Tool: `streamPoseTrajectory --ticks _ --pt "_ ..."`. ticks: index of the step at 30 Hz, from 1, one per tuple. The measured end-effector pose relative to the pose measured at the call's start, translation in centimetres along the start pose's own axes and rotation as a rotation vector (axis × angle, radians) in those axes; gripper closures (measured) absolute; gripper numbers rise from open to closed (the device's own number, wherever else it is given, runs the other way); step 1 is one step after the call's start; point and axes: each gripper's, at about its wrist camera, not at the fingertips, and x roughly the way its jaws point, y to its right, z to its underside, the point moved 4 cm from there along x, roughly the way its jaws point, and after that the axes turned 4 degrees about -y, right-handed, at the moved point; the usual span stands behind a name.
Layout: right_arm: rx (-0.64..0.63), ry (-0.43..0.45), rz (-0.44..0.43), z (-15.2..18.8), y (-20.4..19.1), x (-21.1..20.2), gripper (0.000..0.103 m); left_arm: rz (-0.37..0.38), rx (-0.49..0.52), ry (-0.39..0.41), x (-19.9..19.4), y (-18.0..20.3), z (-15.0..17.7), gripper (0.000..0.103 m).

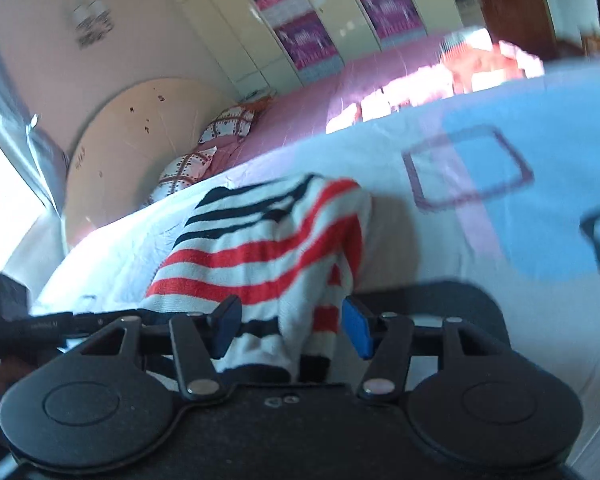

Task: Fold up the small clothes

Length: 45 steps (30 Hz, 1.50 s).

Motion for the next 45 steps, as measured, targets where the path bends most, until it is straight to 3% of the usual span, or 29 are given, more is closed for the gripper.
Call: streamPoseTrajectory --ticks 2,5,7,14,21,33,39,45 --pt "0.105 -0.058 -0.07 0.1 2.0 0.8 0.047 0.081 -0.054 -0.062 1.2 -0.7 0.4 0.023" --pt "0.192 -0.105 -0.154 0.6 3.8 2.1 0.047 0.129 -0.073 -0.054 1.7 -1.0 0.7 0.024" --pt "0.219 -0.127 -0.208 1.2 4.2 3.2 0.049 0.141 -0.089 -0.053 2.2 -1.2 0.5 0.033" --pt "0.203 -0.144 -0.272 0.3 3.2 5.8 0.059 0.127 -0.058 -0.038 3.4 -0.4 -0.7 0.036" --pt "0.16 -0.142 -0.25 0.2 2.8 5.8 0.066 0.031 0.033 -0.005 3.5 1.0 -0.5 0.042" --pt "0.106 -0.093 -0.101 -0.3 -1.5 4.1 0.069 0.056 0.103 0.045 1.5 1.4 -0.7 0.055" --pt "0.056 -0.048 -0.091 -0.5 -6.9 3.2 0.069 0.078 0.152 0.073 -2.8 0.5 -2.2 0.056" --pt "0.011 -0.022 -0.119 -1.0 -12.3 4.6 0.069 0.057 0.171 0.131 -9.2 -3.1 -3.6 0.056"
